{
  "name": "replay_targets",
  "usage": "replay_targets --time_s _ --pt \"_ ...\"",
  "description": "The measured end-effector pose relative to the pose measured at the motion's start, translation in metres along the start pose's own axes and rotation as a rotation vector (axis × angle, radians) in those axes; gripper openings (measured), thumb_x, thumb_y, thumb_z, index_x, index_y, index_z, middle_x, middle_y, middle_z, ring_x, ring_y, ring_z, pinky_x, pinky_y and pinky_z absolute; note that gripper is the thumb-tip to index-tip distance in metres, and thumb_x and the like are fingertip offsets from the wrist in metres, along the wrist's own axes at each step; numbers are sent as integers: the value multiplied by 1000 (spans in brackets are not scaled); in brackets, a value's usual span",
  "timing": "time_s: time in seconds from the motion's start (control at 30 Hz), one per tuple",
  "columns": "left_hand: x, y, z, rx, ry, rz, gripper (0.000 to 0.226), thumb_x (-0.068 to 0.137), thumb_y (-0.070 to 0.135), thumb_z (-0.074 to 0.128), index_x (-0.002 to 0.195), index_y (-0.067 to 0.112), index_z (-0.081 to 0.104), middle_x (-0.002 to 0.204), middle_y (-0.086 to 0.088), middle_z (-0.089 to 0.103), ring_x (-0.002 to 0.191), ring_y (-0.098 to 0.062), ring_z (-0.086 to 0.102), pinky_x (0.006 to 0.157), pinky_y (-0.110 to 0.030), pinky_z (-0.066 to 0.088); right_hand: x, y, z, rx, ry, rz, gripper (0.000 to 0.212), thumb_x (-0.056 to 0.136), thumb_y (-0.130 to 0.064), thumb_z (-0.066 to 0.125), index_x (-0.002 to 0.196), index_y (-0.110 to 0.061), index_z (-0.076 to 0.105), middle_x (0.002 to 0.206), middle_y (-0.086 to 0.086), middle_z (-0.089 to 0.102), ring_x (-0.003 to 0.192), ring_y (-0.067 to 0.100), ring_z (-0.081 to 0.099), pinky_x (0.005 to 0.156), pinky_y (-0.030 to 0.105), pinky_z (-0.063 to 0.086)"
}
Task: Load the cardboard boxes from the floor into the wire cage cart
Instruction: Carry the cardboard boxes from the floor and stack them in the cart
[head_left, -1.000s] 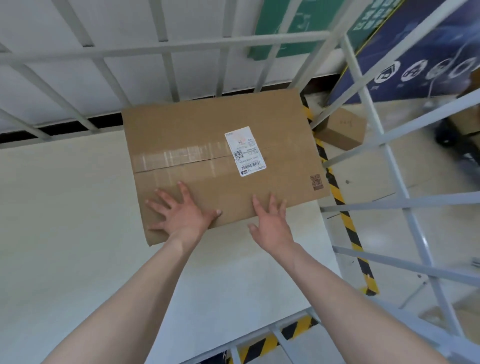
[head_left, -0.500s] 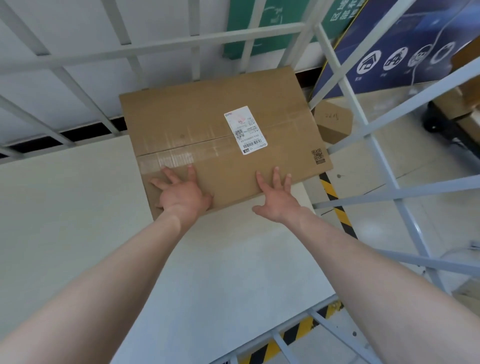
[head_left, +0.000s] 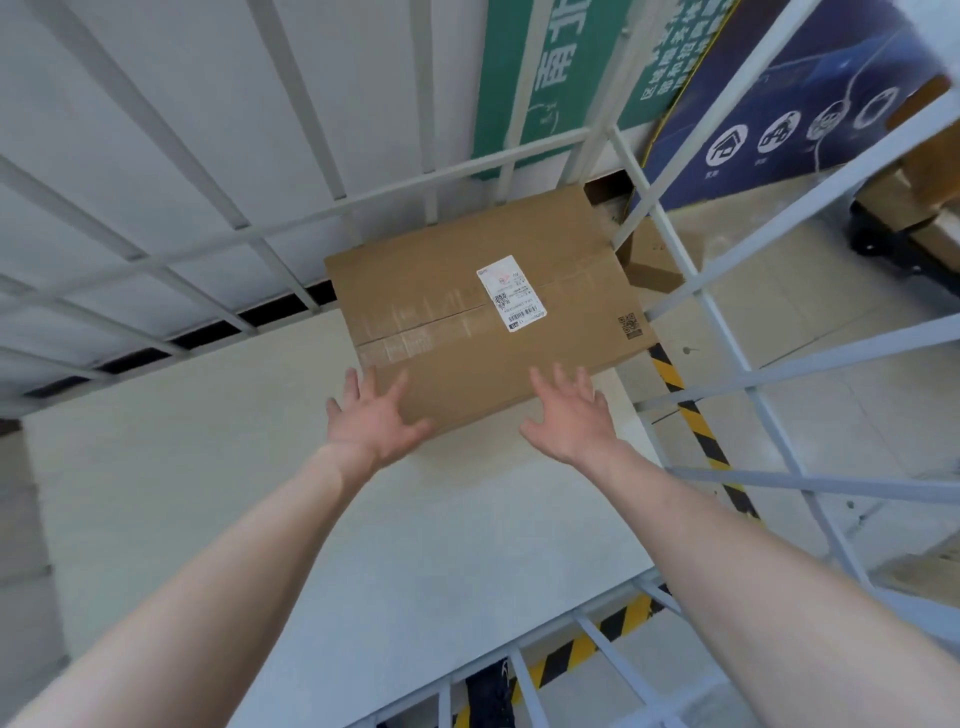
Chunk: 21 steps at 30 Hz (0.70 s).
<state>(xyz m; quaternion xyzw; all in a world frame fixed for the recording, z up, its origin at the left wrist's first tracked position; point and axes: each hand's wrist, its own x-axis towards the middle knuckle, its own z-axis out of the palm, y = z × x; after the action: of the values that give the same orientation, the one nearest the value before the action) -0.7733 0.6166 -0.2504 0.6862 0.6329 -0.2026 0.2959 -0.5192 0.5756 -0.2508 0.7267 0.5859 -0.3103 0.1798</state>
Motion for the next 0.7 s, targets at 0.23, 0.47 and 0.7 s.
replay_targets --time_s 0.23,0.47,0.7 --pt "-154 -13 -100 33 63 26 85 89 66 48 160 37 8 168 -11 -1 154 -31 -7 123 -53 8 -163 -58 -73 68 4 -107 77 96 -40 44 160 -28 4 169 6 -2 153 36 -5 121 54 12" --pt "-291 -3 -169 -44 196 152 86 89 61 53 160 33 14 168 -11 6 154 -29 -1 122 -51 11 -335 -82 -125 150 170 -160 73 99 -43 40 161 -28 4 169 5 0 154 34 -3 122 53 10" --pt "-413 38 -175 -187 198 330 85 91 54 57 160 28 14 167 -10 12 154 -26 4 123 -48 12 -475 -76 -124 333 321 11 69 102 -42 35 161 -29 2 169 4 -1 155 30 -3 123 48 6"
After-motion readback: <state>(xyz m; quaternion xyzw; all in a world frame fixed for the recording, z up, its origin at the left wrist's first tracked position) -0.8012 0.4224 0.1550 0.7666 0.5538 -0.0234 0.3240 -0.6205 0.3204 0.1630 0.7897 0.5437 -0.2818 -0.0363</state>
